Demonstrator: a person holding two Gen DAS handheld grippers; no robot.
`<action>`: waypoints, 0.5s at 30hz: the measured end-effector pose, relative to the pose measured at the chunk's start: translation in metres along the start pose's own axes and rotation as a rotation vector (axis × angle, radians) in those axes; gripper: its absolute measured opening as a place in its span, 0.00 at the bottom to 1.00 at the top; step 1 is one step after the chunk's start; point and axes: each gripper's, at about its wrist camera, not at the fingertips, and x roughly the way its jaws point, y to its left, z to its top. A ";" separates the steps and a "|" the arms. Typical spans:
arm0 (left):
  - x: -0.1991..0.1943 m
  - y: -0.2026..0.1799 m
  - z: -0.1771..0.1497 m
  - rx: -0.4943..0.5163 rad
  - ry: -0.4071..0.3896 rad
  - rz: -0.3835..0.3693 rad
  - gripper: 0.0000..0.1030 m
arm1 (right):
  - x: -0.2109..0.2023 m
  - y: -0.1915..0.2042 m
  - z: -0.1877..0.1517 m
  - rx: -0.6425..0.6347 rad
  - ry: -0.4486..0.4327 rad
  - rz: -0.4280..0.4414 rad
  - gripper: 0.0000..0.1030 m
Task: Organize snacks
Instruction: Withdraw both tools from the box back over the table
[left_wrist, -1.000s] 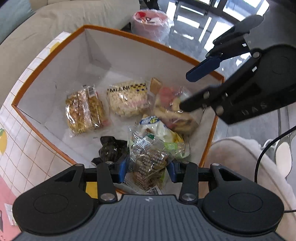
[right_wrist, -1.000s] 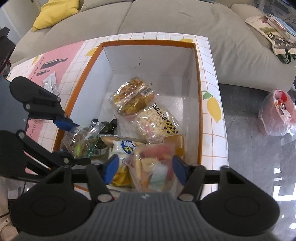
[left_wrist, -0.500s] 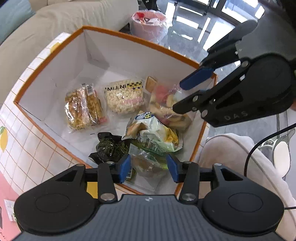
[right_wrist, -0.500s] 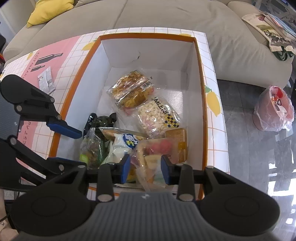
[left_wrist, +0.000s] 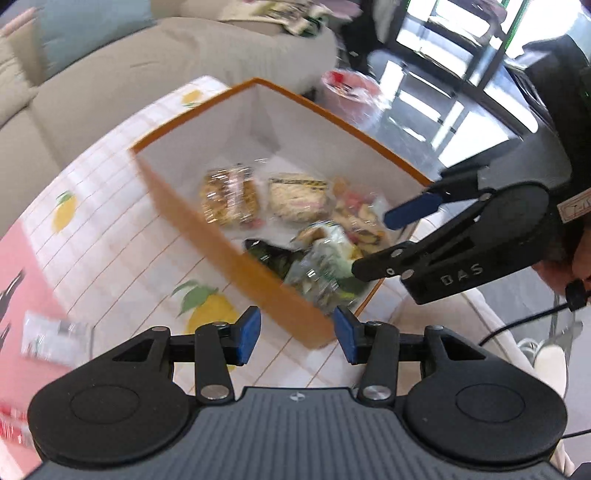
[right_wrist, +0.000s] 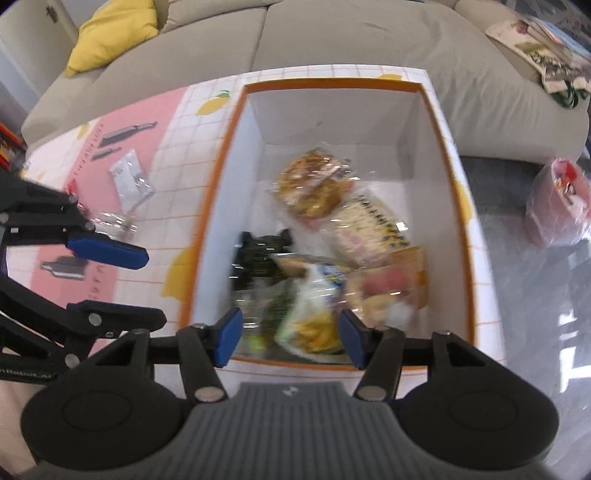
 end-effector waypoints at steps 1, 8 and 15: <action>-0.005 0.004 -0.006 -0.020 -0.004 0.006 0.53 | -0.001 0.005 -0.001 0.017 -0.009 0.009 0.60; -0.033 0.040 -0.067 -0.173 -0.026 0.096 0.53 | -0.008 0.061 -0.008 0.047 -0.021 0.096 0.67; -0.054 0.081 -0.124 -0.364 -0.089 0.211 0.53 | 0.004 0.135 -0.015 -0.049 -0.060 0.096 0.81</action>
